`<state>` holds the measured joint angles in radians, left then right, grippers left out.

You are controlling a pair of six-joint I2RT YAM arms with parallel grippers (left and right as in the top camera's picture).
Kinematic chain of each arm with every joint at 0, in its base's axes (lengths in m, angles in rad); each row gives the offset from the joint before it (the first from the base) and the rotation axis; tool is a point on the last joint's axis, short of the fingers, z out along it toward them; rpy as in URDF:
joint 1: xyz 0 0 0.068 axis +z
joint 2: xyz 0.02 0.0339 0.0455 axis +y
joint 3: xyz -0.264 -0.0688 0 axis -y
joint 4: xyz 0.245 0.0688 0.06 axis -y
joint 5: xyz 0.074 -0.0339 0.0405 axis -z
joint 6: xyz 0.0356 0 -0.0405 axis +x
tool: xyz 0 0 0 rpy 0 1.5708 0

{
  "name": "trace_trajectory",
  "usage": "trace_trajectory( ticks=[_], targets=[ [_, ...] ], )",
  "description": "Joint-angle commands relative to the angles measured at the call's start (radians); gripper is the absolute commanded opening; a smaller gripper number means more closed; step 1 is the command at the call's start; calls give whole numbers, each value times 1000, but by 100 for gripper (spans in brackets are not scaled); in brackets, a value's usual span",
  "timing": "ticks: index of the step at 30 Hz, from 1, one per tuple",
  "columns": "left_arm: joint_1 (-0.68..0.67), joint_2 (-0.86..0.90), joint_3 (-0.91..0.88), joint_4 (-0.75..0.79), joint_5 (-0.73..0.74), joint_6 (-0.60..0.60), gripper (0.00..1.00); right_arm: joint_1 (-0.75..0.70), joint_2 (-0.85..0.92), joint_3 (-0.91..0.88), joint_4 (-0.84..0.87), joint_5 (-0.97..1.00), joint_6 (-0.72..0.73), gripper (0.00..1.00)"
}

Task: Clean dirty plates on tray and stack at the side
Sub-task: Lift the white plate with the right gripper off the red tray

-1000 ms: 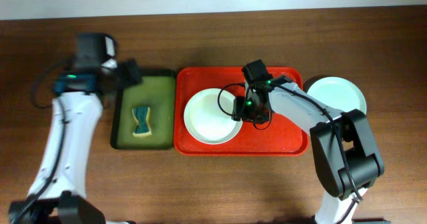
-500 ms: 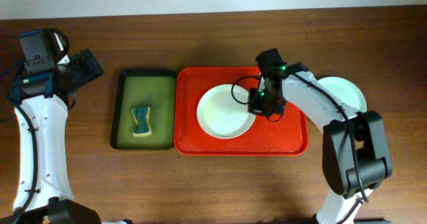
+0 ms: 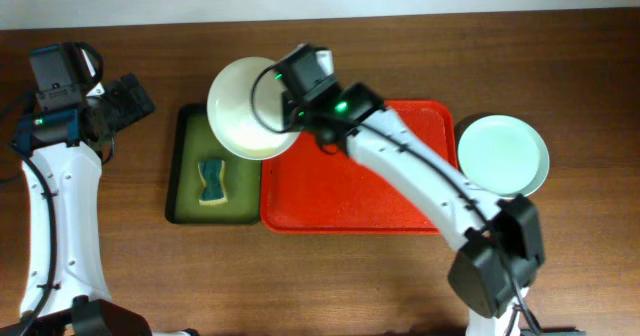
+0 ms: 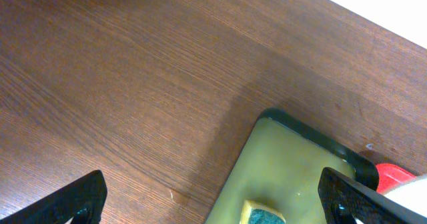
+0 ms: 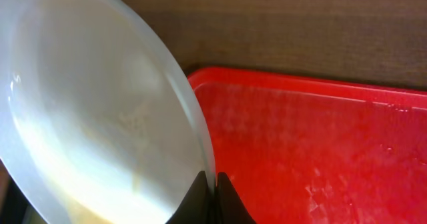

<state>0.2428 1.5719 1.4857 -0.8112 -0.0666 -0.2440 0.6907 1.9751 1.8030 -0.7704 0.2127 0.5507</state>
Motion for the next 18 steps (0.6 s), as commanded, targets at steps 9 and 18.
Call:
trace_trajectory(
  ticks=[9, 18],
  targets=[
    [2, -2, 6, 1, -1, -9, 99, 135, 84, 70, 242, 455, -334, 4],
    [-11, -2, 6, 1, 0, -9, 100, 256, 62, 251, 410, 781, -795, 4]
  ],
)
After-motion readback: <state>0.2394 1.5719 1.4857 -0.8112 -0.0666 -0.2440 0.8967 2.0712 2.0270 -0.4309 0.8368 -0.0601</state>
